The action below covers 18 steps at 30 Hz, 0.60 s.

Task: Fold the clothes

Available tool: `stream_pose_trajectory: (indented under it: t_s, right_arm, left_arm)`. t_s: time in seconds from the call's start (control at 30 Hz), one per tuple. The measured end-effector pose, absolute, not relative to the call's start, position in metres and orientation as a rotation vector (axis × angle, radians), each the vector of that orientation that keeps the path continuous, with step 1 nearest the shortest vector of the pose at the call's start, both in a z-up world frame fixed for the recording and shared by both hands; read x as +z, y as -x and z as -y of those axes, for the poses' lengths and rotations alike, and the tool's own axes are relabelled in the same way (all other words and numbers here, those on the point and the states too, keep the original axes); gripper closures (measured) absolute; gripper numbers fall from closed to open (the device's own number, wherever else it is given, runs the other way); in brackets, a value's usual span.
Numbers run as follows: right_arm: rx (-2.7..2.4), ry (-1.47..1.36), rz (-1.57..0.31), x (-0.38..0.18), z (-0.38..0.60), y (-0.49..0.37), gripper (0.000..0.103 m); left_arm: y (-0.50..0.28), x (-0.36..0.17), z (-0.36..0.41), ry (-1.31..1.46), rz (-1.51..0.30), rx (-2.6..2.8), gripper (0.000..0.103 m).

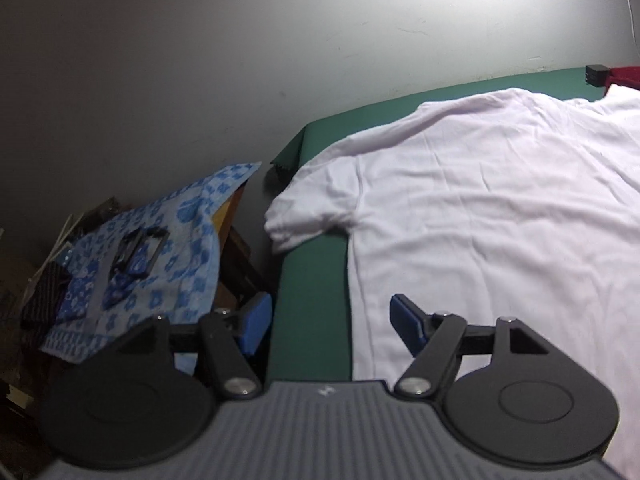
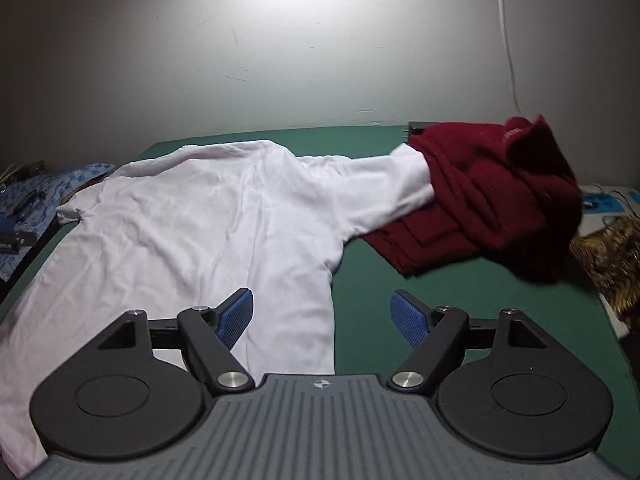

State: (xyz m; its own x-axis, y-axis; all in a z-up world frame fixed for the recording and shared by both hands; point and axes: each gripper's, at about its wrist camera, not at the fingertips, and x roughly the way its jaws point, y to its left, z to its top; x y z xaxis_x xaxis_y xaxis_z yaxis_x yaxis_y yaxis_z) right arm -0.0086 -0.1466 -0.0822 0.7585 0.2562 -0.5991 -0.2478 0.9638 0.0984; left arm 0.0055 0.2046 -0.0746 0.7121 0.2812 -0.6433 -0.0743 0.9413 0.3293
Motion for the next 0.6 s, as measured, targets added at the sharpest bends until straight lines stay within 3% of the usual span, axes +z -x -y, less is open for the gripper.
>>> stream_pose_trajectory:
  t_s: [0.27, 0.43, 0.6]
  right_arm:
    - [0.188, 0.046, -0.788, -0.093, 0.153, 0.12, 0.024]
    - [0.191, 0.014, -0.871, -0.108, 0.16, 0.147, 0.024]
    - [0.175, -0.07, -0.903, -0.124, 0.169, 0.14, 0.024]
  left_arm:
    - [0.109, -0.093, -0.216, -0.357, -0.865, 0.193, 0.028]
    - [0.148, -0.101, -0.236, -0.227, -0.994, 0.169, 0.028]
    - [0.153, -0.102, -0.229, -0.141, -1.001, 0.175, 0.027]
